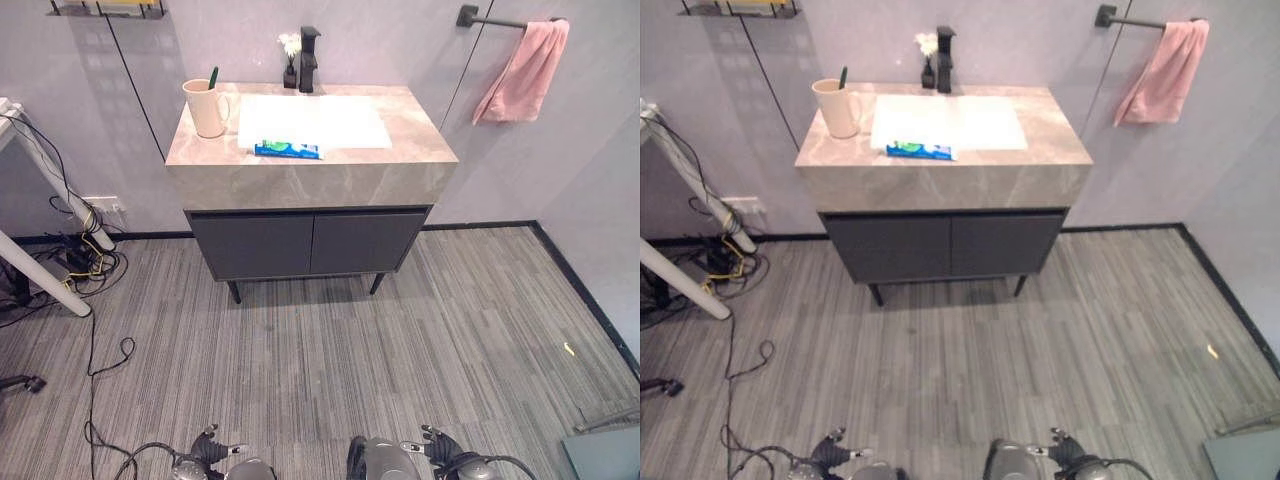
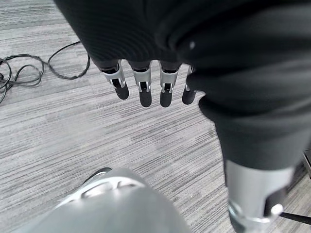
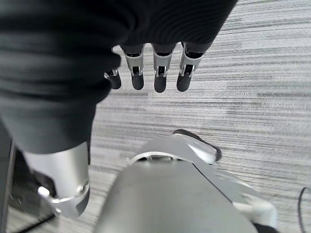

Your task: Put brush and paste in cup on sink, flatten towel.

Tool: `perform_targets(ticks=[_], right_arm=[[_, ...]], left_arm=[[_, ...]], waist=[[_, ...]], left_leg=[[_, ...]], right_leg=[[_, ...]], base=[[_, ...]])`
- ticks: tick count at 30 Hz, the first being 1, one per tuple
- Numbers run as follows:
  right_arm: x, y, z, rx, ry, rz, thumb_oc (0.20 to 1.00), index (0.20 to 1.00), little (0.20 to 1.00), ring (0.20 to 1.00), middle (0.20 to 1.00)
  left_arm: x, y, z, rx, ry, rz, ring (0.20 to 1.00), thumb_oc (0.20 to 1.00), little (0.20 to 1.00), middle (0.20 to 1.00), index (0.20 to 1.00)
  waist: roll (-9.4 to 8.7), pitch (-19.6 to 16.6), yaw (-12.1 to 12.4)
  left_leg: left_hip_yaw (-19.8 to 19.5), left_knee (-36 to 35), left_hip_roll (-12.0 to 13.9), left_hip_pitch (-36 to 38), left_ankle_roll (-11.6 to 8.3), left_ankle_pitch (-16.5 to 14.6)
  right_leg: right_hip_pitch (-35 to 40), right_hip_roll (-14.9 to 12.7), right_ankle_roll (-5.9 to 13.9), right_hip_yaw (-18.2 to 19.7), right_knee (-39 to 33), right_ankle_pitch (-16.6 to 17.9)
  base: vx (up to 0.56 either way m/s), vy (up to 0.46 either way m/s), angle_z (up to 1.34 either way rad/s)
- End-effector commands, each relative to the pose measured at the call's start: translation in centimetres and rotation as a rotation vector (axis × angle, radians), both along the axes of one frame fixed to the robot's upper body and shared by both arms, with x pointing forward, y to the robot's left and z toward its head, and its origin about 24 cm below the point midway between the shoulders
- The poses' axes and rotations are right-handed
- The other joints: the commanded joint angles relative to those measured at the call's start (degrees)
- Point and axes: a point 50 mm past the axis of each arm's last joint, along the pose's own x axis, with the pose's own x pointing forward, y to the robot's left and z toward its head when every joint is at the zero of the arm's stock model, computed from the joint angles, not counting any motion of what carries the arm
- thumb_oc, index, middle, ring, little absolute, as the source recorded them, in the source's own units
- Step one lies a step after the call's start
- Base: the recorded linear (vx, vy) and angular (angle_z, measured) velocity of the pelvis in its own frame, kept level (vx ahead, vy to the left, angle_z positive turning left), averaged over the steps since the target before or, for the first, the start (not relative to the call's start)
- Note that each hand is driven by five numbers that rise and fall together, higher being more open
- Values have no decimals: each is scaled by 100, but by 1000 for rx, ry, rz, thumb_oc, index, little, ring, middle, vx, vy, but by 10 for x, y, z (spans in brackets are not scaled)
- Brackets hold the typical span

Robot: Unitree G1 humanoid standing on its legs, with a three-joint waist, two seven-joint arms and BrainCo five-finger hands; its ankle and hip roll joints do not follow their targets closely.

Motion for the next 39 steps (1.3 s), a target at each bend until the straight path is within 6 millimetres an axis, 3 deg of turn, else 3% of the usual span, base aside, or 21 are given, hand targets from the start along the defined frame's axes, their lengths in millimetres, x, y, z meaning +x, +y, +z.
perform_targets(ticks=[1,9,17,21,24,26,27,28,30,35,39], right_arm=[[21,3,6,48,-64,-56,1000,1000,1000,1000,1000],[16,8,3,32,-15,45,1000,1000,1000,1000,1000],[8,7,0,18,29,65,1000,1000,1000,1000,1000],[7,10,-1,15,37,73,1000,1000,1000,1000,1000],[14,17,0,28,10,107,1000,1000,1000,1000,1000],[17,19,2,28,-5,128,1000,1000,1000,1000,1000],[17,19,2,28,-5,128,1000,1000,1000,1000,1000],[22,21,3,33,-27,117,1000,1000,1000,1000,1000],[24,21,4,33,-38,103,1000,1000,1000,1000,1000],[22,20,3,27,-26,102,1000,1000,1000,1000,1000],[17,16,2,11,-9,123,1000,1000,1000,1000,1000]], left_arm=[[14,2,5,-13,-46,21,1000,1000,1000,1000,1000],[10,-1,2,-14,-5,-28,1000,1000,1000,1000,1000],[7,-4,0,-20,31,-77,1000,1000,1000,1000,1000],[4,2,1,-10,45,-65,1000,1000,1000,1000,1000],[3,5,1,-2,49,-73,1000,1000,1000,1000,1000],[4,4,1,0,53,-100,1000,1000,1000,1000,1000],[4,4,1,1,53,-100,1000,1000,1000,1000,1000],[6,6,2,10,50,-102,1000,1000,1000,1000,1000],[13,6,5,15,30,-105,1000,1000,1000,1000,1000],[20,4,6,19,7,-119,1000,1000,1000,1000,1000],[16,0,4,11,22,-123,1000,1000,1000,1000,1000]], waist=[[-50,152,-4],[-102,162,46],[-114,168,94],[-141,245,107],[-105,315,99],[-97,355,23],[-98,341,23],[-115,323,-70],[-124,322,-119],[-115,368,-253],[-127,287,-318]], left_leg=[[-43,-44,-37,159,17,56],[-49,-229,-166,282,56,120],[-90,-630,-529,433,210,214],[-176,-979,-792,569,388,274],[-195,-1212,-844,699,471,336],[-269,-1373,-902,776,487,366],[-267,-1384,-901,762,485,383],[-284,-1523,-970,805,485,410],[-265,-1702,-988,853,425,441],[-389,-1724,-973,1105,294,277],[-509,-1781,-975,1416,212,124]], right_leg=[[433,-143,498,119,-687,625],[576,-172,483,140,-915,728],[797,-344,563,155,-1283,994],[658,-535,676,226,-936,1339],[478,-507,650,294,-498,1364],[344,-236,616,509,-476,1278],[333,-232,611,508,-494,1295],[191,63,562,736,-768,1213],[27,-141,637,745,-1515,1503],[-331,-460,823,868,-2300,1992],[-228,-410,842,725,-2374,2025]], base=[[10,44,0],[11,31,-1],[29,116,4],[32,185,17],[22,127,6],[43,62,-7],[71,38,-8],[76,15,10],[127,-57,21],[200,-73,12],[264,-109,1]])
